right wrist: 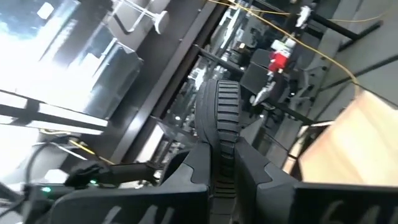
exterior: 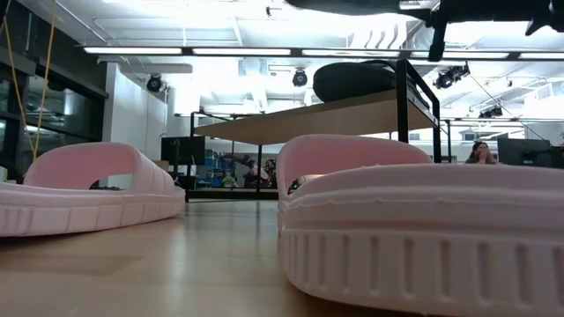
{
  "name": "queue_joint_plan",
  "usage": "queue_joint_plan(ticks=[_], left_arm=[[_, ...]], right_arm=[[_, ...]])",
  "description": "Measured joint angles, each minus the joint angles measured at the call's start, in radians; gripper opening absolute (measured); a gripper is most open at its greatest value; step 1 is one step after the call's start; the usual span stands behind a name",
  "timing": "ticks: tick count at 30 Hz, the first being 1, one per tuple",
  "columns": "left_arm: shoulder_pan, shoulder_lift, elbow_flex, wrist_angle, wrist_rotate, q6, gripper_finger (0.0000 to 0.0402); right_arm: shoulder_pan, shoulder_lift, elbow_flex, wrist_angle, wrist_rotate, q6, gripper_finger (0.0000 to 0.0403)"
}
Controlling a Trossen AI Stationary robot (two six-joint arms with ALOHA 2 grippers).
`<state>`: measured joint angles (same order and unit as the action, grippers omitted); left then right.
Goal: Pick and place slides into the shelf
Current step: Put the black slide on the shelf
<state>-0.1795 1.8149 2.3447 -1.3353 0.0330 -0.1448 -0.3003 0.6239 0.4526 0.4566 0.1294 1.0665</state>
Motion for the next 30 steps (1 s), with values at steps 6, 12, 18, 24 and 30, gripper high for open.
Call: queue_joint_plan(ticks=[6, 12, 18, 24, 30], left_arm=[[0.024, 0.0, 0.0, 0.001, 0.009, -0.001, 0.0205], [0.022, 0.0, 0.0, 0.002, 0.019, 0.0, 0.0205], [0.022, 0.0, 0.0, 0.002, 0.019, 0.0, 0.0205], [0.022, 0.0, 0.0, 0.002, 0.019, -0.001, 0.0205], [0.022, 0.0, 0.0, 0.002, 0.019, -0.009, 0.0205]], right_arm=[[-0.056, 0.04, 0.0, -0.049, -0.037, 0.049, 0.0005], [-0.098, 0.113, 0.0, -0.022, -0.099, 0.063, 0.0005], [-0.131, 0.171, 0.0, -0.026, -0.142, 0.082, 0.0005], [-0.15, 0.222, 0.0, -0.027, -0.177, 0.08, 0.0005], [-0.171, 0.265, 0.024, -0.046, -0.224, 0.057, 0.0005]])
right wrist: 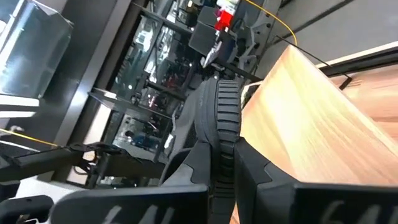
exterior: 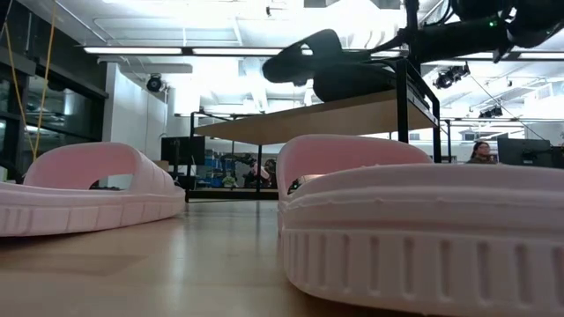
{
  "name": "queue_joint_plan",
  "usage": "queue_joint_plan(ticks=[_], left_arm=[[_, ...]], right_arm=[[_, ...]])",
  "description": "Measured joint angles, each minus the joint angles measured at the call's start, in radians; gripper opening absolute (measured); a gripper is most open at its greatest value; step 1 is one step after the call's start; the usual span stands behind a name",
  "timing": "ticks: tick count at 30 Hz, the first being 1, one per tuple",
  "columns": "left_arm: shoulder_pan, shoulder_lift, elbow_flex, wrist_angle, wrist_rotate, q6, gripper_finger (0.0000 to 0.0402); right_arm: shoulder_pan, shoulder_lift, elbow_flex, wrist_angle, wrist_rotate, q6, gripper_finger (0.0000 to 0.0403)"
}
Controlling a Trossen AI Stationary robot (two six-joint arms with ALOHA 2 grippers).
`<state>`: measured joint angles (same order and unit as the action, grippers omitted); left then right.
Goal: Pick and place slides into the shelf
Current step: Put the black slide on the shelf
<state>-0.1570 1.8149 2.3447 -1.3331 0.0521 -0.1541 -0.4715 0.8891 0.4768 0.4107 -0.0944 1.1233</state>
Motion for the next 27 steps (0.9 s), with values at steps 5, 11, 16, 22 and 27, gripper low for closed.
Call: queue_joint_plan(ticks=[5, 11, 16, 22, 27], left_arm=[[0.0, 0.0, 0.0, 0.0, 0.0, -0.007, 0.0205], [0.0, 0.0, 0.0, 0.0, 0.016, -0.01, 0.0205], [0.0, 0.0, 0.0, -0.003, 0.019, -0.011, 0.0205], [0.0, 0.0, 0.0, -0.003, 0.019, -0.01, 0.0205], [0.0, 0.0, 0.0, -0.004, 0.027, -0.01, 0.0205]], right_arm=[[-0.016, 0.033, 0.078, -0.129, -0.031, -0.056, 0.0005], [-0.027, 0.059, 0.176, -0.287, -0.034, -0.128, 0.0005], [-0.027, 0.058, 0.182, -0.338, -0.029, -0.096, 0.0005], [-0.018, 0.058, 0.183, -0.402, -0.02, -0.093, 0.0005], [-0.017, 0.058, 0.183, -0.411, -0.019, -0.099, 0.001]])
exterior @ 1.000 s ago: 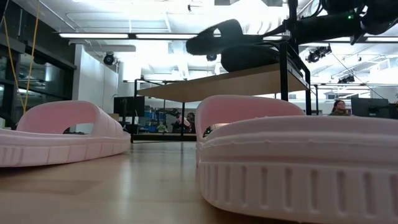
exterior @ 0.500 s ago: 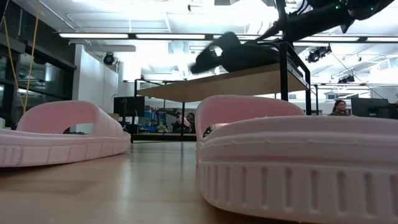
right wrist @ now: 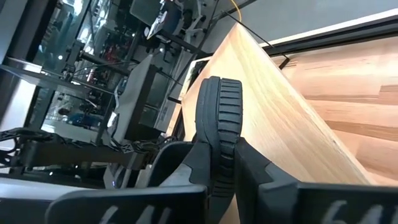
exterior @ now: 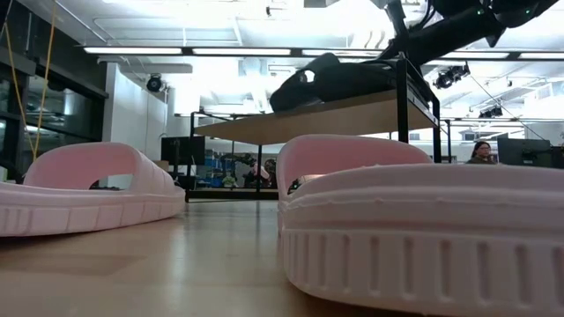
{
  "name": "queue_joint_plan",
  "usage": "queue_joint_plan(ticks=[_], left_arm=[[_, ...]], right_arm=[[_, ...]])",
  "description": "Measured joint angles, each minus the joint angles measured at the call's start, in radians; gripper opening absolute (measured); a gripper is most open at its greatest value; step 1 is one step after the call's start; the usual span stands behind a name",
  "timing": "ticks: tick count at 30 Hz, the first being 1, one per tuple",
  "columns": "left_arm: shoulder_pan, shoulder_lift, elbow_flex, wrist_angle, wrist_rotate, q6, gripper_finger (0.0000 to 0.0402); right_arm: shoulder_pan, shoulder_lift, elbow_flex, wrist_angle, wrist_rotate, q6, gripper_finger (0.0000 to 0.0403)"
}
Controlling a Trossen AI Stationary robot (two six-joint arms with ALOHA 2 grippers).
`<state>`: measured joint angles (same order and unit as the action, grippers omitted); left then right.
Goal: Pick and place slides into the shelf
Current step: Put the black slide on the shelf
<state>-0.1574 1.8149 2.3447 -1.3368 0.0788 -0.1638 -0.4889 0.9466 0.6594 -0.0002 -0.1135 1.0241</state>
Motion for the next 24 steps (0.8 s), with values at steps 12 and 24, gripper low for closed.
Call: queue_joint_plan(ticks=[12, 24], left_arm=[[0.0, 0.0, 0.0, -0.001, 0.0, 0.001, 0.0205], [0.0, 0.0, 0.0, -0.001, 0.0, 0.002, 0.0205]], right_arm=[[-0.002, 0.0, 0.0, -0.033, 0.014, -0.001, 0.0015], [-0.016, 0.0, 0.0, -0.125, 0.03, -0.004, 0.0076]])
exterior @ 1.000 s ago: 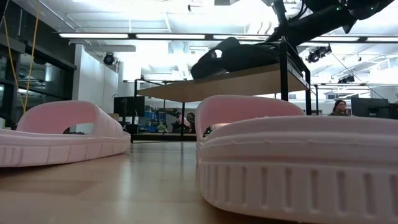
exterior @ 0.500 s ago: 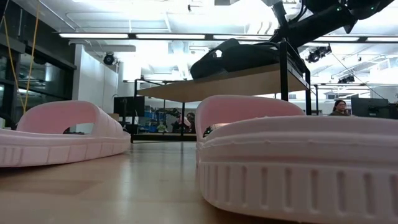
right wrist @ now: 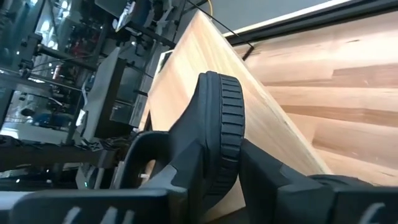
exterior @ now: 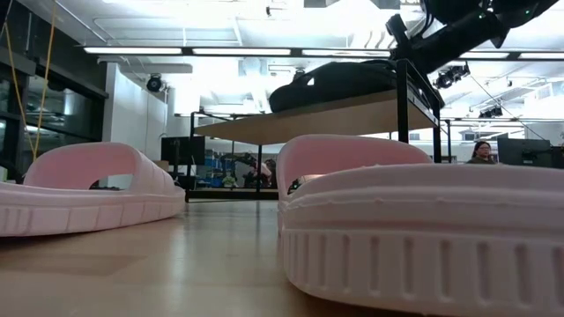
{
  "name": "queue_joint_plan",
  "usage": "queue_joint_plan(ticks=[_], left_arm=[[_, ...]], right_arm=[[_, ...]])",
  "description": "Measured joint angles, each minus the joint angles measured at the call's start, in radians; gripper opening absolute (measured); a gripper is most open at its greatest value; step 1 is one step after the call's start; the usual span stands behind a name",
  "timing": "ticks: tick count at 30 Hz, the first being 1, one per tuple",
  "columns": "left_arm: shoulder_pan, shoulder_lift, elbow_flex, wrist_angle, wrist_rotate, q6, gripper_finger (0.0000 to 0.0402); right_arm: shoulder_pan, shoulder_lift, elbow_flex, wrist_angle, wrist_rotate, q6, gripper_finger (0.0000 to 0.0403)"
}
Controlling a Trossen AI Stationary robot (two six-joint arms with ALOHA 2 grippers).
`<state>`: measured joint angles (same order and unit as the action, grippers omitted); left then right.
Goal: Pick and place slides into the shelf
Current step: Put the black slide on the shelf
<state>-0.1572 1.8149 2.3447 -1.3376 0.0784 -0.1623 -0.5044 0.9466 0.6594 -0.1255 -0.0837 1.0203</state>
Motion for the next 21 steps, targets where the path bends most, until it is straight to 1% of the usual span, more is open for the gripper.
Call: queue_joint_plan(ticks=[5, 13, 16, 21], left_arm=[[0.0, 0.0, 0.0, 0.0, 0.0, 0.0, 0.0205], [0.0, 0.0, 0.0, 0.0, 0.0, 0.0, 0.0205], [0.0, 0.0, 0.0, 0.0, 0.0, 0.0, 0.0205], [0.0, 0.0, 0.0, 0.0, 0.0, 0.0, 0.0205]], right_arm=[[-0.017, 0.0, 0.0, -0.007, -0.04, -0.017, 0.0099], [-0.022, 0.0, 0.0, -0.011, -0.025, -0.047, 0.0146], [-0.038, 0.0, 0.0, -0.036, -0.03, -0.057, 0.0155], [-0.073, 0.0, 0.0, -0.096, -0.079, -0.057, 0.0158]])
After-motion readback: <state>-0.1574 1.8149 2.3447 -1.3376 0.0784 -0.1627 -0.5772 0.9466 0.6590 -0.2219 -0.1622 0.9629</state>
